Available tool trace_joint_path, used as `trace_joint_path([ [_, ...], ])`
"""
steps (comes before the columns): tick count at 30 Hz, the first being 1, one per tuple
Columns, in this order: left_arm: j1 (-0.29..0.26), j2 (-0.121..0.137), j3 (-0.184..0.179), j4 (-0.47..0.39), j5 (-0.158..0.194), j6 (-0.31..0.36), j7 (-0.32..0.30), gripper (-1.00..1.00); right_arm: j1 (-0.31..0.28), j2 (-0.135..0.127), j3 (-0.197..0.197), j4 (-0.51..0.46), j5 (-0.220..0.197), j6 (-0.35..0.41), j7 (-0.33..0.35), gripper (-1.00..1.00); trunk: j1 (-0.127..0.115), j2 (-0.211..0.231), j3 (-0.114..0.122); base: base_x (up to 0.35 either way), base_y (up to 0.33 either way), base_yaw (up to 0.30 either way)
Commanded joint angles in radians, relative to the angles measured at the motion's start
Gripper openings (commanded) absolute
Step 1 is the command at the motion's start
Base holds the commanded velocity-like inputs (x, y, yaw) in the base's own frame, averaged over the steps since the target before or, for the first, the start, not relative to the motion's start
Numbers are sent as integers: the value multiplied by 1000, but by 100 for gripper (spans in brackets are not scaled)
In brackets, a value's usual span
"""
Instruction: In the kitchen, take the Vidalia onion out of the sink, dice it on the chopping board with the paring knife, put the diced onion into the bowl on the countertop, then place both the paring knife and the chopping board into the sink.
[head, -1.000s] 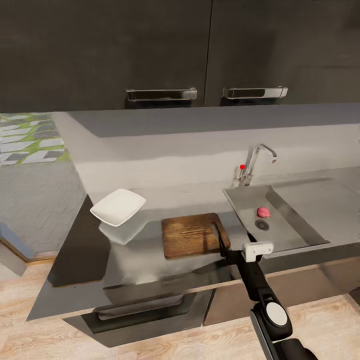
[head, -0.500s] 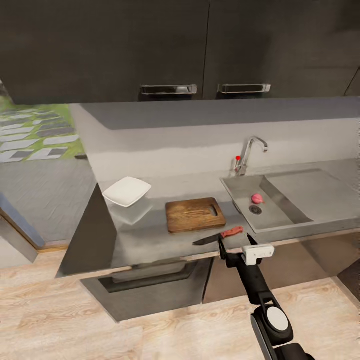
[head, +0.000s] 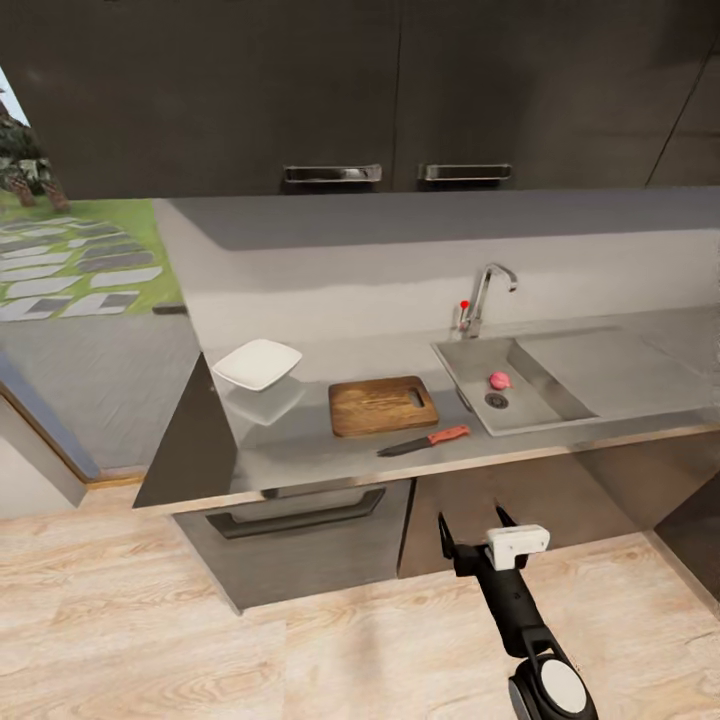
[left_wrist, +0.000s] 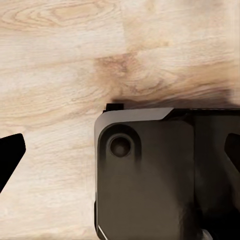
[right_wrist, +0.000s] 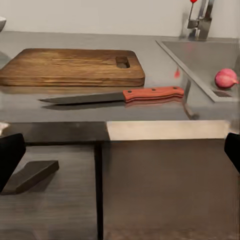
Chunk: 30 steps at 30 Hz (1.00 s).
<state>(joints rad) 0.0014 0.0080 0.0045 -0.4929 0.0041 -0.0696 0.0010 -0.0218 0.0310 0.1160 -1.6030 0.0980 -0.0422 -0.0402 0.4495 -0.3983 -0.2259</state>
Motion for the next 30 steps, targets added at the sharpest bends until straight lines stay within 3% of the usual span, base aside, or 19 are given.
trace_joint_path([
  [1, 0, 0, 1, -1, 0, -2, 0, 100, 9, 0, 1, 2, 10, -1, -4, 100, 0, -2, -2, -40, -146, 0],
  [5, 0, 0, 0, -1, 1, -2, 0, 100, 49, -3, 1, 30, 14, -16, -1, 100, 0, -2, -2, -19, -100, 0],
  [8, 0, 0, 0, -2, 1, -2, 0, 100, 63, -6, 1, 174, 21, -110, 0, 100, 0, -2, -2, -3, -17, 0],
  [13, 0, 1, 0, -3, 1, -2, 0, 100, 66, -6, 0, 490, 30, -346, 1, 100, 0, -2, -2, -1, -3, 0],
  [18, 0, 0, 0, -1, 1, -2, 0, 100, 66, -5, -5, 763, 44, -432, 1, 100, 0, -2, -2, 0, 0, 0],
  [21, 0, 0, 0, -1, 0, -2, 0, 100, 66, -2, -9, 845, 38, -438, -1, 100, 0, -2, -2, 0, -85, 0],
  [30, 0, -3, 0, -1, 1, -2, 0, 100, 66, -1, -10, 885, 37, -439, -3, 100, 0, -2, -2, 0, -277, -150],
])
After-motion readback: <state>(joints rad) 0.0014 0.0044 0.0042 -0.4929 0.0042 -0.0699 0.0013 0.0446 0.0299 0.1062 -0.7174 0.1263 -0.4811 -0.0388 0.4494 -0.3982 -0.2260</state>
